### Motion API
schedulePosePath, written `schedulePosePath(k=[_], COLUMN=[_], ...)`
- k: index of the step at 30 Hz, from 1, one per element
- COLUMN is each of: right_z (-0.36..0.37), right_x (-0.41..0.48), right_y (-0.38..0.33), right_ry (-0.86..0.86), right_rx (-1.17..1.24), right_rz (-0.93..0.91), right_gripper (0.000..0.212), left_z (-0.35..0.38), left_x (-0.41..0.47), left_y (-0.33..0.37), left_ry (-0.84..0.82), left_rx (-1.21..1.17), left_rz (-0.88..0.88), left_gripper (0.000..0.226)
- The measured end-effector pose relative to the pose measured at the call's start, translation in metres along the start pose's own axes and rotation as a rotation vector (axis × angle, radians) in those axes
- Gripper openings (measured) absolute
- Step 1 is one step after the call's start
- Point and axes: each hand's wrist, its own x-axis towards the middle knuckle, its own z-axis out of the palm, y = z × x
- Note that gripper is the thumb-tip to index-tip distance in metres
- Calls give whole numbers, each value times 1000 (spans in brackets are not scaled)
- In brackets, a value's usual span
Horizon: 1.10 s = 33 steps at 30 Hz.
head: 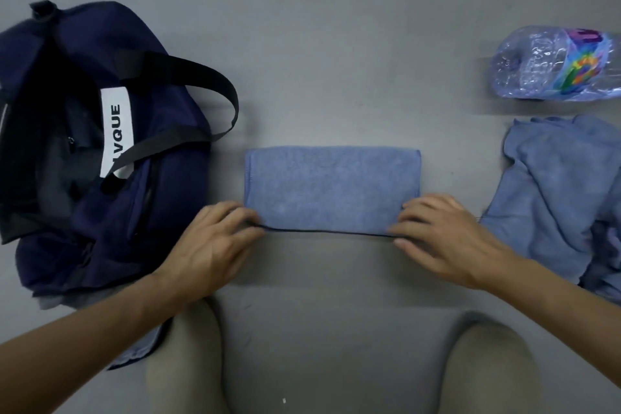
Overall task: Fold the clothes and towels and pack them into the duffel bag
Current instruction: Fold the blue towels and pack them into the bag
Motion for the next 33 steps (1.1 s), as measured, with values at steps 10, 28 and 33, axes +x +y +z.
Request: schedulePosePath(k=[10,28,33], right_z=[15,72,63], right_x=[70,18,31], right_y=[33,-8,-5], right_ry=[-59,139,239], right_rx=[-258,-242,-265], right_rz=[0,-101,-104], right_gripper=[60,52,41], left_z=[32,58,56], left_x=[98,58,61], left_y=[48,37,27], left_ry=[-119,17,47], left_rx=[68,-127,-104], left_rz=[-336,162,179], left_gripper=[78,51,45])
